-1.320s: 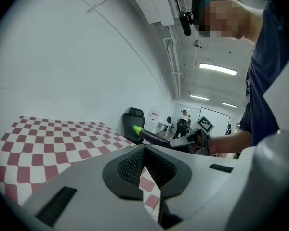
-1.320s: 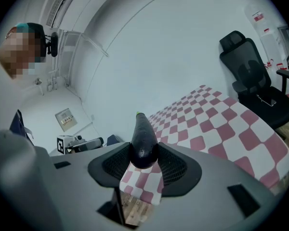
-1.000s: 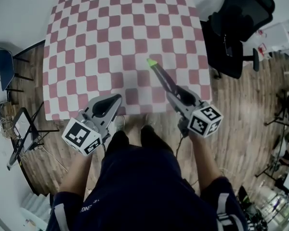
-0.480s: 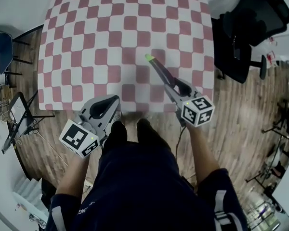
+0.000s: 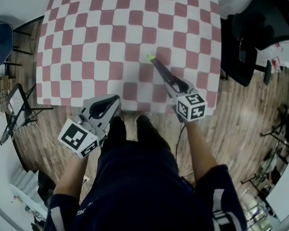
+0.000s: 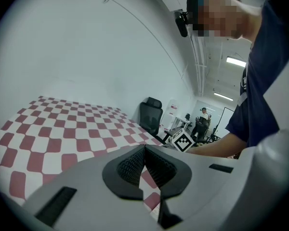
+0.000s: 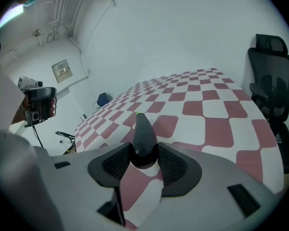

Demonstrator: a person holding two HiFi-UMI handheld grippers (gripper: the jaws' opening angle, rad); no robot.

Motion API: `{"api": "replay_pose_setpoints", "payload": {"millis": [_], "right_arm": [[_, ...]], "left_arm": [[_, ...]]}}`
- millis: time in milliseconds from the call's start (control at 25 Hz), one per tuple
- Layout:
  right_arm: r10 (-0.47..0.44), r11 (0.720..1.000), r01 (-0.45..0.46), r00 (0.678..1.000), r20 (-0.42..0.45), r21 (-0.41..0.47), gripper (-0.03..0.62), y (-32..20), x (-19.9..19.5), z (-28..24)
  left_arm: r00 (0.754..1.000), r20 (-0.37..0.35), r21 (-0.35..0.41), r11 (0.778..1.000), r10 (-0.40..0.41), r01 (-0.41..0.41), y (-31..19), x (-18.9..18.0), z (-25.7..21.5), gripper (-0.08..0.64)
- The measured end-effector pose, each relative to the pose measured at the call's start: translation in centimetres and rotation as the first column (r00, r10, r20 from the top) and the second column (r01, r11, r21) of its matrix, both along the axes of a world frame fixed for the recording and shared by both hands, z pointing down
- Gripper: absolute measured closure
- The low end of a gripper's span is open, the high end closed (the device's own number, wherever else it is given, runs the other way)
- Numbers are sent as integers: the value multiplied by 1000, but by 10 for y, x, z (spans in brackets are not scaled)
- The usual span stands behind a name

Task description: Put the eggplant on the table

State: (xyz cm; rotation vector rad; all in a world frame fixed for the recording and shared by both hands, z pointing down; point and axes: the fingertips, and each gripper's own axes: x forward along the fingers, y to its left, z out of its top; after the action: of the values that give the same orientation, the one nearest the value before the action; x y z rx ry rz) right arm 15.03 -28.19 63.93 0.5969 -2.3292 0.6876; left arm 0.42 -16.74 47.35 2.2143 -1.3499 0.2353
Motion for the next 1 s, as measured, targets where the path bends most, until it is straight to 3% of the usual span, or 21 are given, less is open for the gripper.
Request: {"api": "replay_pose_setpoints", "payload": {"millis": [680,1000], "right_arm": [[-30,999,33,991,-131,20,397,6,0,39],[-41,999,42,991,-130,4,362,12,-1,39]], "left_arm": [[1000,-5,-28,1000,13,-13,0,-3,13,534],[1000,0,-8,1000,24,-24,3,-5,5,534]]}}
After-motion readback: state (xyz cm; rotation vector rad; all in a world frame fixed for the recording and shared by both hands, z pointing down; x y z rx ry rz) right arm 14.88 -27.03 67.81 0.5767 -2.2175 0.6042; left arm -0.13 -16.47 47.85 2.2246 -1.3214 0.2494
